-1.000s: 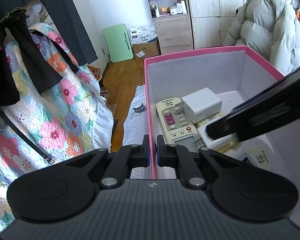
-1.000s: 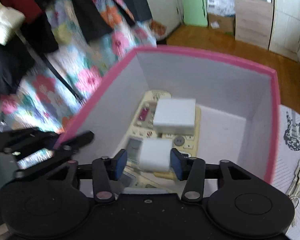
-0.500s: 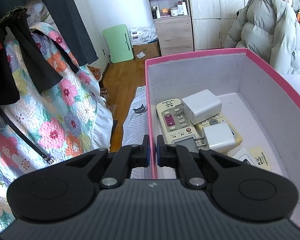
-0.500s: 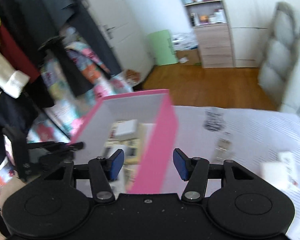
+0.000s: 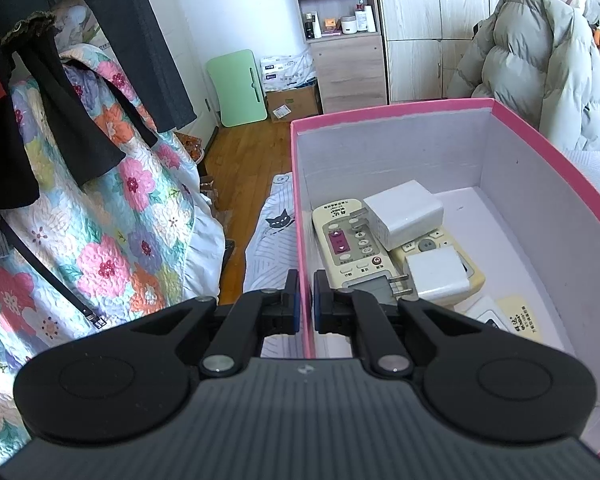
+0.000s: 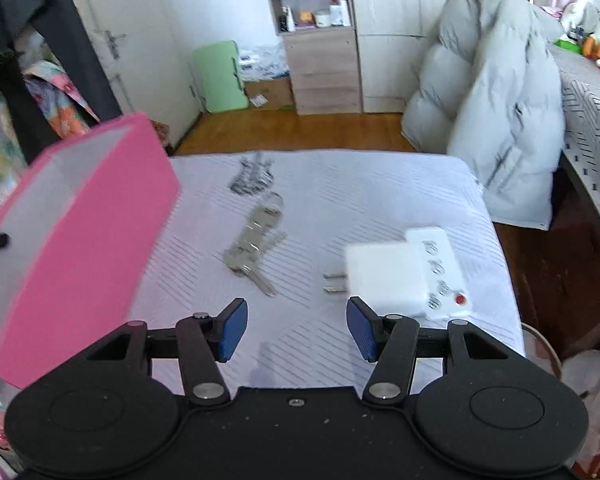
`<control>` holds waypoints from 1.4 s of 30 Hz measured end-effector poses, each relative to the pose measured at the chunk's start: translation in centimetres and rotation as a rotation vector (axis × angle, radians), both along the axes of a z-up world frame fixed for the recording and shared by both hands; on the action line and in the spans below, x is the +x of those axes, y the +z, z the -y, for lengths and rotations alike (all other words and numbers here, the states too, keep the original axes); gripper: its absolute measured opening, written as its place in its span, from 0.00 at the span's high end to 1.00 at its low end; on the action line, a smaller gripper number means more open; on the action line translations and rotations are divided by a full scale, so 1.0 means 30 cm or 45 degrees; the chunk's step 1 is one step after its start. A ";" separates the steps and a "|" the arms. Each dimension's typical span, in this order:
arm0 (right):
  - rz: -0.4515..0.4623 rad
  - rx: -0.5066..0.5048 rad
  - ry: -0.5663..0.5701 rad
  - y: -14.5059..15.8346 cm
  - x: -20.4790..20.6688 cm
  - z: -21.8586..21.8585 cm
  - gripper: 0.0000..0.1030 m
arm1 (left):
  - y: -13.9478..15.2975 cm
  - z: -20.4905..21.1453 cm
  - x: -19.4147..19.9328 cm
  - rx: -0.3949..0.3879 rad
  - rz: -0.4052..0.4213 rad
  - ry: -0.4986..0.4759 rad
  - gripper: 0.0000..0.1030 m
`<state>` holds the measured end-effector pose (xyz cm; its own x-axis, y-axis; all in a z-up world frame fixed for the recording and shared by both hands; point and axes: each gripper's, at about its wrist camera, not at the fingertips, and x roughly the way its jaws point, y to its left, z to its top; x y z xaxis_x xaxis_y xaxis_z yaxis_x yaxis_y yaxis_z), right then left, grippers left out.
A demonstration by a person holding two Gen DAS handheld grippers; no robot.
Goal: Organize rigid objects
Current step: 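Grasp the white charger with folded prongs using the right tool, then carry the charger into the pink box and release it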
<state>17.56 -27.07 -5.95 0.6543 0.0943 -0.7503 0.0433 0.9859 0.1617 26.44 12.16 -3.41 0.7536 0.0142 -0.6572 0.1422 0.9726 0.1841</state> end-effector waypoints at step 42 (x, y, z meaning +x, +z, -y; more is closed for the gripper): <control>-0.013 0.187 0.044 0.019 0.090 -0.088 0.27 | 0.001 -0.005 -0.001 -0.001 0.002 -0.013 0.94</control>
